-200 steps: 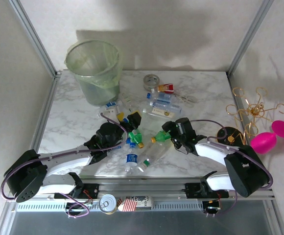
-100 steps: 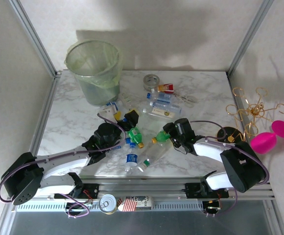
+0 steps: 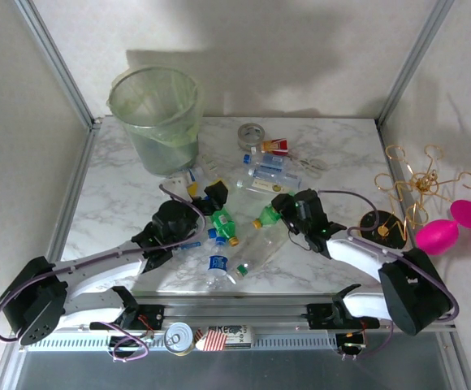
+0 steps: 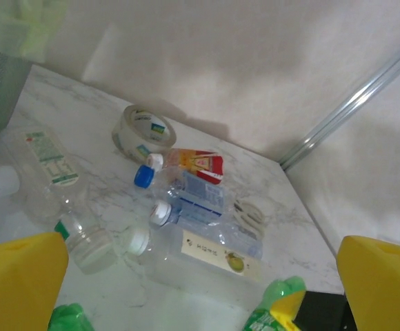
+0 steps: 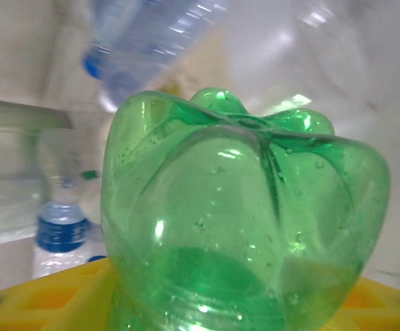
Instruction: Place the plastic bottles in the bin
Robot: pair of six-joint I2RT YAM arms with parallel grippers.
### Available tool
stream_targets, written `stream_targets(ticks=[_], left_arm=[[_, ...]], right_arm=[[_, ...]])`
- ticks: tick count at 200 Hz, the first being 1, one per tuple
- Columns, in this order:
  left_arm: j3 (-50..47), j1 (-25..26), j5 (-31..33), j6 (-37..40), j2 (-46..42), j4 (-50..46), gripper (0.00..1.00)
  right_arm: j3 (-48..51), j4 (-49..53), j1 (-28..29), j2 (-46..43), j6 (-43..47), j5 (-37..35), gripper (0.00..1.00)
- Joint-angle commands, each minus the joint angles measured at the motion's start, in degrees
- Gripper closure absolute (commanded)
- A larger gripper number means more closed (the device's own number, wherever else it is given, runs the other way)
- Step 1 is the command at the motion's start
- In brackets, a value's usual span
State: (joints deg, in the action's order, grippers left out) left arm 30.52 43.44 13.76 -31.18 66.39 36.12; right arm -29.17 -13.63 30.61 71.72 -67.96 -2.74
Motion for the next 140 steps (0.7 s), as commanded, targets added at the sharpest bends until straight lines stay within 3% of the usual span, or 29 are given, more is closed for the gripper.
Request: stream_targets(ticks=[1, 66, 111, 140], left_arm=[[2.8, -1.8, -10.6, 2.6, -1.2, 0.3, 0.00], [7.5, -3.6, -31.1, 6.2, 3.2, -1.4, 0.00], [9.3, -3.6, -35.2, 5.4, 7.3, -1.5, 0.00], [11.0, -3.6, -36.8, 5.4, 10.2, -0.9, 0.00]], right_arm=[[-4.1, -0.7, -0.4, -2.3, 7.2, -1.0, 0.46], [-16.0, -3.4, -0.4, 1.7, 22.2, 12.6, 0.48], [-18.3, -8.2, -0.2, 3.2, 22.6, 22.8, 0.49], [-17.4, -11.1, 0.2, 3.1, 20.7, 25.3, 0.49]])
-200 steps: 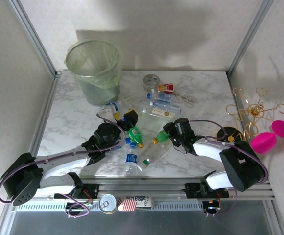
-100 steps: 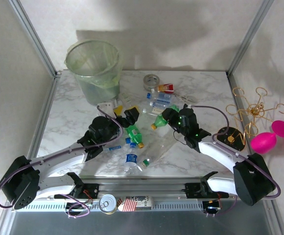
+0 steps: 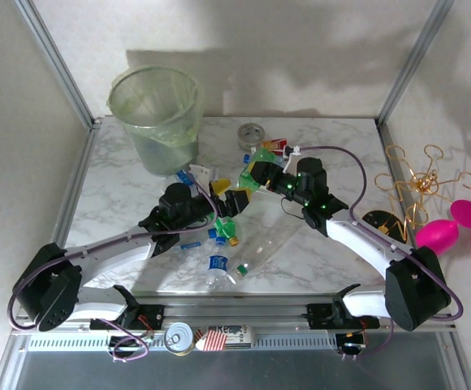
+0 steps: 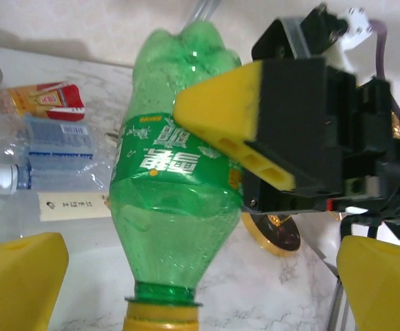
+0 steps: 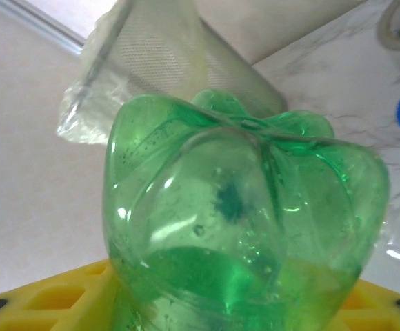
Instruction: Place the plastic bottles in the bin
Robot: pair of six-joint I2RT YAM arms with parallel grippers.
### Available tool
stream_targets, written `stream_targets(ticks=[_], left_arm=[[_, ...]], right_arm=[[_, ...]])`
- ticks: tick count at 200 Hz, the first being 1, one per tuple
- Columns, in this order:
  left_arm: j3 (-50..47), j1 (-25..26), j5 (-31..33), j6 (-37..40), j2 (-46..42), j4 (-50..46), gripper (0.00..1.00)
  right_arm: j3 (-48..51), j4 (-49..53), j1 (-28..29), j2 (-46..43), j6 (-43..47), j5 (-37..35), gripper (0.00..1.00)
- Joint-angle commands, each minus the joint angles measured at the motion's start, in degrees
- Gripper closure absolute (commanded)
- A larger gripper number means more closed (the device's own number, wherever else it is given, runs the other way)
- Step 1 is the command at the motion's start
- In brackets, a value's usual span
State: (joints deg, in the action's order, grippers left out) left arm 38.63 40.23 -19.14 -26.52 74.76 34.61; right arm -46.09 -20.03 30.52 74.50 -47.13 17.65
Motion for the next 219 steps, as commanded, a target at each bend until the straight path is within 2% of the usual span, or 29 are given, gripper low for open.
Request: stream_targets(ticks=[1, 73, 90, 135, 152, 173, 184, 219], left_arm=[[2.9, -0.3, -4.0, 0.7, 2.0, 0.6, 0.00], [7.2, -0.3, -4.7, 2.4, 8.2, 0.2, 0.03], [8.3, -0.3, -4.8, 2.7, 9.3, 0.2, 0.09], [9.4, -0.3, -5.4, 3.1, 10.2, 0.1, 0.35], [9.1, -0.3, -4.8, 3.1, 9.8, -0.1, 0.41], [8.4, -0.4, -2.7, 3.0, 8.8, -1.1, 0.43], [8.1, -0.4, -1.1, 3.0, 8.2, -1.9, 0.44], [7.1, -1.4, 3.1, 2.2, 4.8, -3.0, 0.45]], right_arm=[[-0.5, -4.7, 0.3, 0.3, -0.1, 4.9, 0.49], [0.7, -5.6, 1.0, -0.4, -1.4, 6.2, 0.49], [0.9, -5.9, 1.3, -0.3, -1.6, 6.2, 0.49], [1.2, -5.7, 1.4, -0.7, -1.5, 5.5, 0.47], [1.0, -4.8, 1.4, -1.0, -0.7, 4.5, 0.40], [-1.0, -2.1, 1.3, -1.6, 1.6, 3.3, 0.19], [-2.2, -0.5, 1.0, -1.9, 2.6, 2.6, 0.11], [-4.3, 3.2, -0.9, -3.6, 5.3, -0.6, 0.03]])
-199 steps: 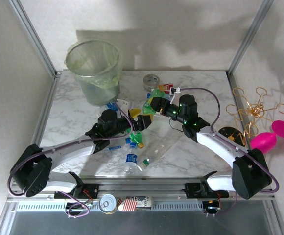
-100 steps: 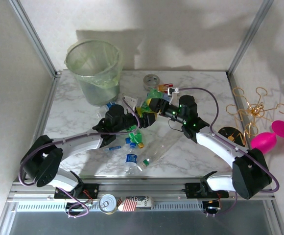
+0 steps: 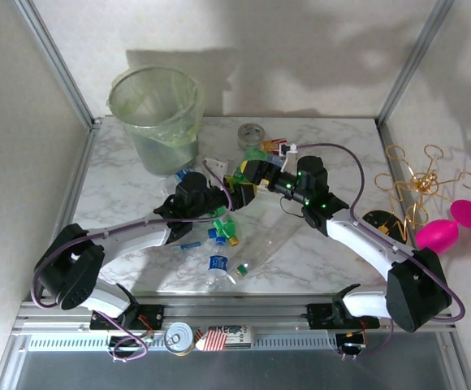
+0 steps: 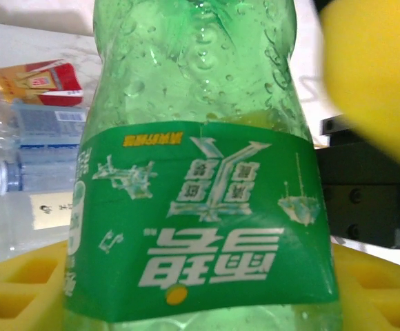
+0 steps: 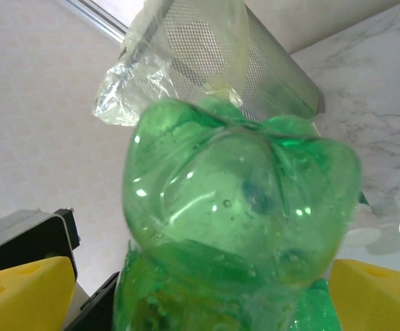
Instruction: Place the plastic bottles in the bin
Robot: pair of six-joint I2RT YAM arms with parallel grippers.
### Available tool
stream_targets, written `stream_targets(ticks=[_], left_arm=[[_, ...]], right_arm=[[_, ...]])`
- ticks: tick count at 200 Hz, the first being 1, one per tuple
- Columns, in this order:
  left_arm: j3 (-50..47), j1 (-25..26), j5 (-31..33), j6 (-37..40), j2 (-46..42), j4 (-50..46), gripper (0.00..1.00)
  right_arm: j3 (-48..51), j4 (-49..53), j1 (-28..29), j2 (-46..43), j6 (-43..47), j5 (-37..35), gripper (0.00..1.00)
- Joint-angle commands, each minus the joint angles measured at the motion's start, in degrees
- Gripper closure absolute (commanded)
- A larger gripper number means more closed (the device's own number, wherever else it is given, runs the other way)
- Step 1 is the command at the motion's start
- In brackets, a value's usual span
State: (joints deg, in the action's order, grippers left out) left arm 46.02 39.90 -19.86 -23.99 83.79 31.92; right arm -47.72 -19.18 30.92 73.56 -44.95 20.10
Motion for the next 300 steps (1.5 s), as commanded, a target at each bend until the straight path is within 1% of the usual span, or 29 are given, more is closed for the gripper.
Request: stream_targets(ticks=[1, 40, 65, 77, 93, 107, 131, 161, 190, 223, 258, 274, 300], left_arm=[[-0.3, -1.2, 3.9, -0.3, -4.3, -0.3, 0.45], [1.2, -4.0, 8.0, -1.2, -8.3, -2.1, 0.46], [5.0, -6.4, 12.2, 1.6, -9.6, -6.0, 0.47], [8.2, -7.8, 14.4, 3.2, -9.7, -8.7, 0.48], [12.7, -10.2, 17.0, 4.8, -9.3, -11.6, 0.47], [17.3, -12.9, 19.4, 5.4, -8.2, -15.1, 0.47], [24.8, -18.2, 20.0, 6.2, -5.2, -18.5, 0.47], [32.7, -23.6, 23.0, 8.5, 0.5, -20.3, 0.48], [41.1, -27.8, 24.6, 9.0, 7.0, -24.3, 0.48], [50.4, -30.9, 24.8, 7.9, 15.1, -31.9, 0.48], [59.0, -33.2, 21.2, 5.6, 22.6, -40.3, 0.45], [60.5, -33.7, 20.5, 4.4, 24.5, -42.3, 0.43], [60.1, -33.9, 20.6, 3.9, 25.4, -42.9, 0.36]], right_arm=[[-2.6, 2.4, -1.3, -2.8, 3.2, -3.3, 0.03], [-2.6, 6.5, -2.2, -6.9, 8.9, -12.3, 0.01], [-1.7, 9.3, -2.3, -8.2, 10.9, -17.7, 0.01], [-1.1, 9.7, -2.3, -8.0, 11.0, -18.8, 0.01], [0.3, 9.2, -2.2, -6.8, 10.3, -18.0, 0.01], [1.7, 8.0, -2.2, -5.5, 9.4, -15.5, 0.01], [4.6, 5.4, -2.2, -3.9, 7.1, -12.6, 0.01], [8.3, 1.8, -2.2, -4.4, 5.0, -11.2, 0.01], [9.3, 2.0, -2.2, -6.0, 4.9, -11.2, 0.01], [11.3, 2.0, -2.2, -8.1, 4.6, -11.4, 0.01], [11.6, 3.1, -2.2, -8.7, 5.0, -11.3, 0.01], [11.6, 3.6, -2.2, -8.5, 5.4, -12.4, 0.01], [11.6, 4.2, -2.2, -8.8, 5.6, -13.3, 0.01]])
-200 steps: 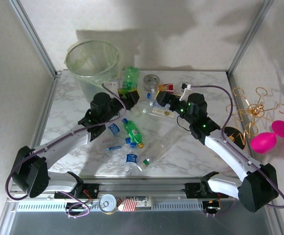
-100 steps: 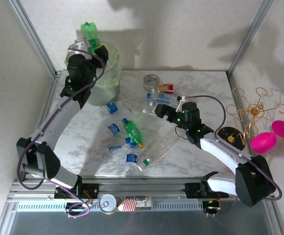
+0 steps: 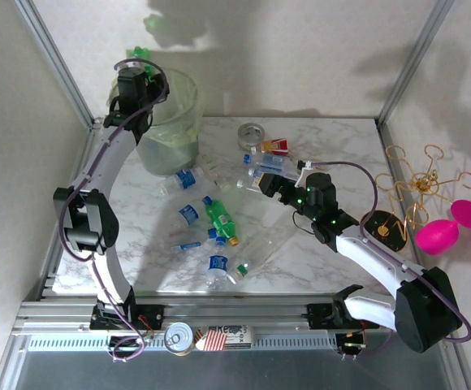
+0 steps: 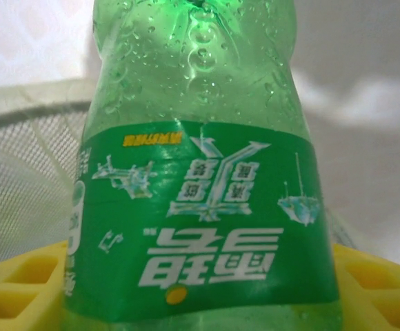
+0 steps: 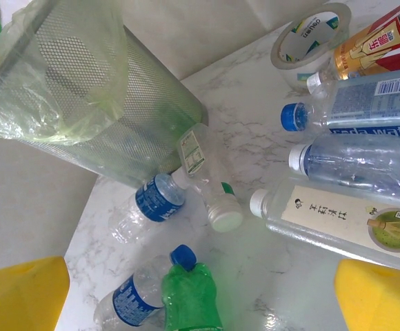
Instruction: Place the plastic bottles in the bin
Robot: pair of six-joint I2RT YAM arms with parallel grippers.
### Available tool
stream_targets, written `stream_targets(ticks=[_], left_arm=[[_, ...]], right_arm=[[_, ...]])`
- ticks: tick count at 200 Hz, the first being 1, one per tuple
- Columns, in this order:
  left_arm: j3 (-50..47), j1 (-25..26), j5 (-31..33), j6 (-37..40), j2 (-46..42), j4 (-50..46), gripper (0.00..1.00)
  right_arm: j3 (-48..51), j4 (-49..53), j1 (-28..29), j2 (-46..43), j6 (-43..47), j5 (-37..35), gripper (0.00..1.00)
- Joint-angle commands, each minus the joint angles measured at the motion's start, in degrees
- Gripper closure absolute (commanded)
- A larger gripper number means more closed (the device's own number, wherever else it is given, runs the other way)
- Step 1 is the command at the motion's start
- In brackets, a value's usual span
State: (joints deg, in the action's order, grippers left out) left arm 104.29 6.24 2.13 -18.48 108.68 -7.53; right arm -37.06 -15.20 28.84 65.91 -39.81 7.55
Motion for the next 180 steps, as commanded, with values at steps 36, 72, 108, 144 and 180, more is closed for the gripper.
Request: stream_targets(ticks=[36, 72, 108, 144, 180], left_arm=[[1.0, -0.3, -1.1, -2.2, -0.3, -2.5, 0.18], [0.4, -0.1, -2.0, -2.7, -3.0, -1.1, 0.06], [-3.9, 1.3, -2.8, -2.4, -10.0, 2.7, 0.00], [-15.5, 5.1, -2.9, -2.7, -21.2, 11.0, 0.00], [-33.1, 11.4, -2.6, -4.2, -33.4, 22.9, 0.00]], right_arm=[[0.9, 1.2, -0.1, -1.4, 0.3, -1.8, 0.01], [-0.1, 3.5, -0.1, -0.1, 0.0, -2.6, 0.01], [-1.9, 6.9, -0.1, 1.9, -1.8, -3.3, 0.01], [-2.4, 9.7, 0.1, 2.8, -3.8, -3.4, 0.01], [-2.5, 17.6, 1.8, 2.1, -6.7, -6.7, 0.01]])
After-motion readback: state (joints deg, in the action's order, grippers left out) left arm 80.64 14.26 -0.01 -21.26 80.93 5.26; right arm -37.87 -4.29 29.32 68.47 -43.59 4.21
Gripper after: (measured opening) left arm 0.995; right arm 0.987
